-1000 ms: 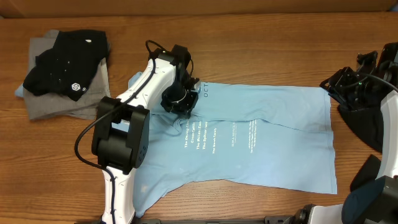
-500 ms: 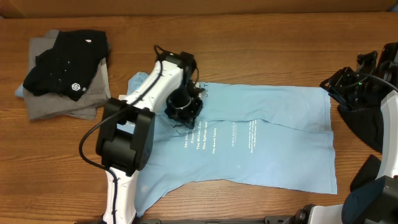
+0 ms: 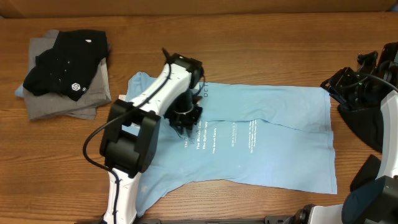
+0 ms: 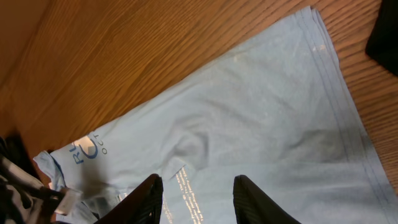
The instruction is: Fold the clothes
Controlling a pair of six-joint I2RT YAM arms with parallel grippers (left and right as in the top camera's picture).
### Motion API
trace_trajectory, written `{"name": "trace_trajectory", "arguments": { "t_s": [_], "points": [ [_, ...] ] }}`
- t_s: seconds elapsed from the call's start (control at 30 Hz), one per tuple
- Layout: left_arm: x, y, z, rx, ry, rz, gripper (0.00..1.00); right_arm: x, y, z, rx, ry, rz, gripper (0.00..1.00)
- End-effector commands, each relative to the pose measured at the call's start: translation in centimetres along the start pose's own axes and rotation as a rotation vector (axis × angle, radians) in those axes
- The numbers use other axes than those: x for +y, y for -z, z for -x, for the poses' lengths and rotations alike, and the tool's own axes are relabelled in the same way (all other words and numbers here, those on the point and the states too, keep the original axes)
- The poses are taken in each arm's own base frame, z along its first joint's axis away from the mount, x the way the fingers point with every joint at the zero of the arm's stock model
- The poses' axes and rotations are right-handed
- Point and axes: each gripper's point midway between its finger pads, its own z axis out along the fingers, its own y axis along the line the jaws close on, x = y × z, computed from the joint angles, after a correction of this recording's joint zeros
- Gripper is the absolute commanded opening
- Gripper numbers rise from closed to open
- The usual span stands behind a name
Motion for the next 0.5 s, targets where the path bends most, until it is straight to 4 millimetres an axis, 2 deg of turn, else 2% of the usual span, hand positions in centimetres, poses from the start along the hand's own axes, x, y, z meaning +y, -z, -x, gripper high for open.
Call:
{"name": "trace_trajectory", "arguments": {
  "t_s": [0.0, 0.03, 0.13, 0.2, 0.3, 0.47],
  "points": [
    [4.5, 3.6, 0.3, -0.117, 0.108, 0.075, 0.51, -0.1, -0.2, -0.1, 0.001, 0.007, -0.009, 0.40],
    [5.3, 4.1, 0.4, -0.137, 0.125, 0.069, 0.59, -0.1, -0.2, -0.1, 0.001, 0.007, -0.009, 0.41],
    [7.8, 4.8, 1.1, -0.178, 0.155, 0.035, 0.66, -0.1, -0.2, -0.1, 0.001, 0.007, -0.009, 0.40],
    [8.4, 4.5, 1.7, -0.190, 0.139, -0.020, 0.66, -0.1, -0.2, -0.1, 0.001, 0.007, -0.009, 0.41],
    [7.8, 3.5, 2.6, -0.209, 0.091, -0.127, 0.61, -0.1, -0.2, -0.1, 0.001, 0.007, -0.009, 0.41],
    [8.4, 1.4, 3.0, -0.215, 0.089, -0.108, 0.62, -0.1, -0.2, -0.1, 0.002, 0.007, -0.010, 0.41]
  ]
}}
